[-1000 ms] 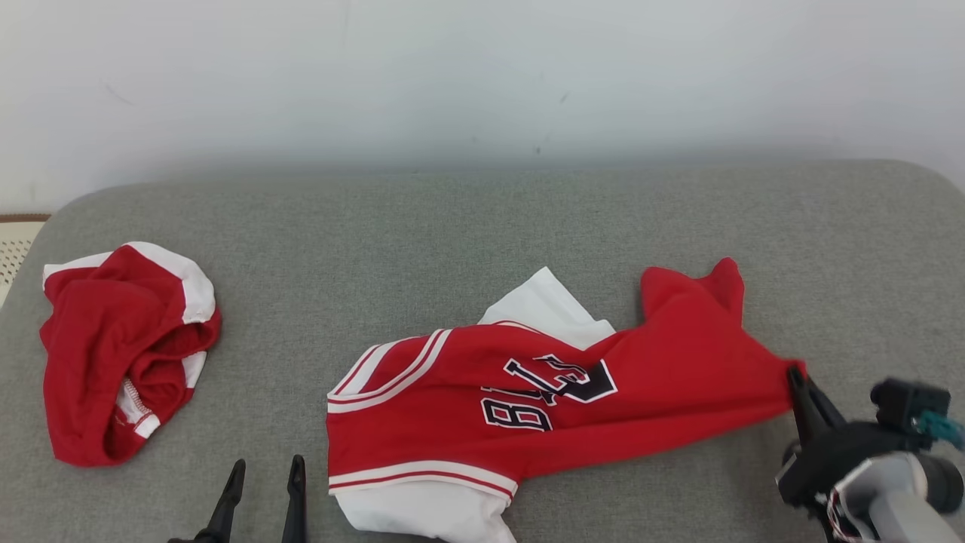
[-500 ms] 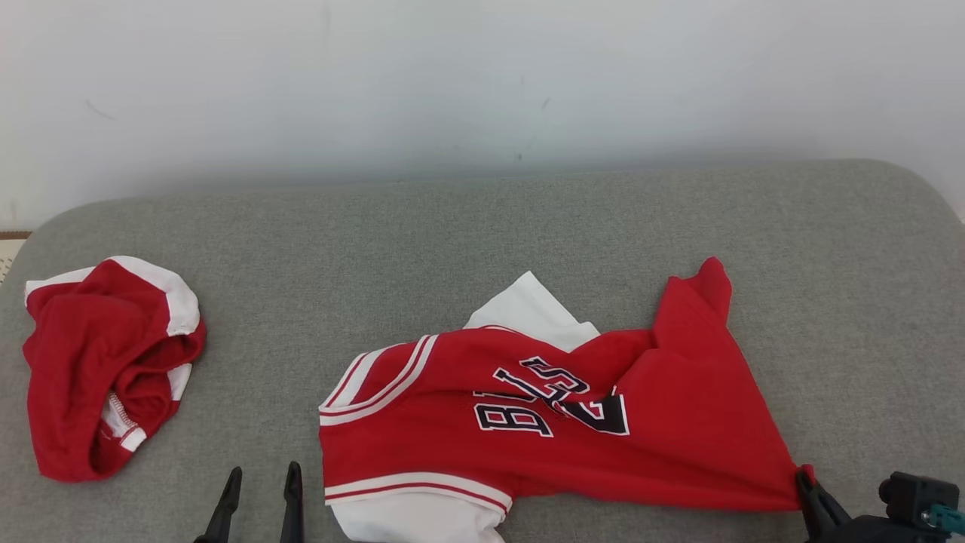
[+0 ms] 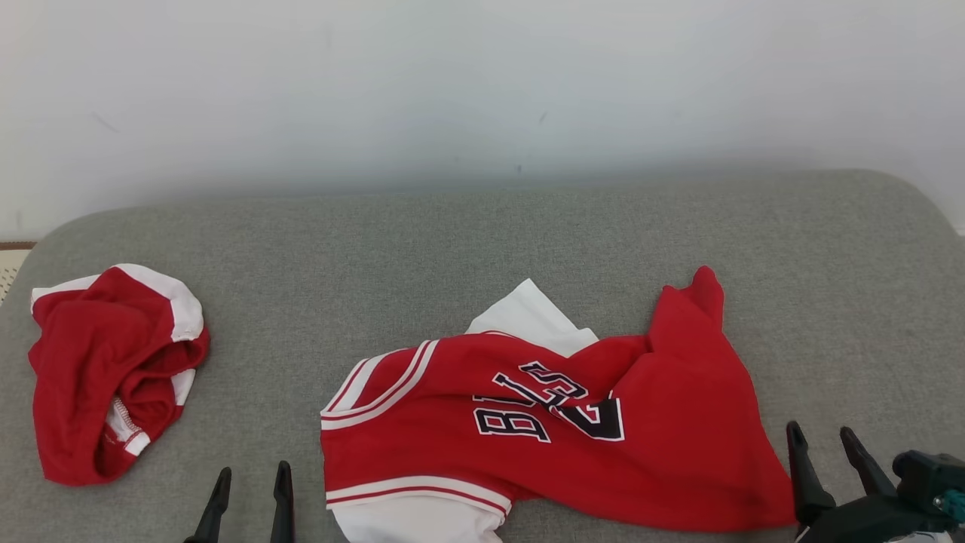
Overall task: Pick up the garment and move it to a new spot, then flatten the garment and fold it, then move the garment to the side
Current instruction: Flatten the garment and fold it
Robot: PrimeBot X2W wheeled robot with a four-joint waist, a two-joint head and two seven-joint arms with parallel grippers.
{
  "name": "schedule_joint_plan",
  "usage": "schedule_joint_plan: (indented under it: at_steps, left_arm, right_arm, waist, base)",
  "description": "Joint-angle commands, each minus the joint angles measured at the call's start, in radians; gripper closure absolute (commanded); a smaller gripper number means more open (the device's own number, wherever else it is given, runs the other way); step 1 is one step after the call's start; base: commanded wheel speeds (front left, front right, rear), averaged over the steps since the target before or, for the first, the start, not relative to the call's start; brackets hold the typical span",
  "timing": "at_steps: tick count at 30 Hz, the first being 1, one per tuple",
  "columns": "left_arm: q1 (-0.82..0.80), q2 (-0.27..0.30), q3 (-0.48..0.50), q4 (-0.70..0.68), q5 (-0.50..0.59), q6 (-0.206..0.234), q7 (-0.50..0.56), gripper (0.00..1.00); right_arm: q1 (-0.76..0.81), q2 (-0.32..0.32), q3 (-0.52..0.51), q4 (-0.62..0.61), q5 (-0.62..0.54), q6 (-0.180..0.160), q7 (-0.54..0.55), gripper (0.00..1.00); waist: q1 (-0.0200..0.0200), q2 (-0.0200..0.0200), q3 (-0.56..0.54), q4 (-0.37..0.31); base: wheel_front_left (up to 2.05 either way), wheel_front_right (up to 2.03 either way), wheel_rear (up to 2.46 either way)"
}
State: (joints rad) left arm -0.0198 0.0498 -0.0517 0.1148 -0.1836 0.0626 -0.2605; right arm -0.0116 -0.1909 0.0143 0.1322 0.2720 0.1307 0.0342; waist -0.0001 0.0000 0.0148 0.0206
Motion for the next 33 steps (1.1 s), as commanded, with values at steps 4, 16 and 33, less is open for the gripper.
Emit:
schedule_joint_plan:
  at_steps: [4, 16, 33]
  left_arm:
    - [0.021, 0.001, 0.018, -0.017, 0.014, 0.0, -0.004, 0.0]
    - [0.037, 0.001, 0.064, -0.052, 0.076, -0.007, -0.004, 0.0]
    - [0.081, 0.002, 0.097, -0.107, 0.106, 0.002, -0.004, 0.0]
  right_arm:
    - [-0.03, 0.01, 0.035, -0.013, -0.017, 0.0, -0.059, 0.0]
    - [-0.046, -0.016, 0.078, -0.006, -0.018, 0.0, -0.223, 0.0]
    - [0.029, 0.015, 0.028, -0.004, -0.019, 0.0, -0.273, 0.0]
  waist:
    - [0.0001, 0.0, -0.008, 0.001]
    - [0.0001, 0.0, -0.022, 0.015]
    - [0.0001, 0.0, -0.036, 0.017]
  base:
    - [0.0, 0.0, 0.0]
    - [0.0, 0.0, 0.0]
    - [0.0, 0.0, 0.0]
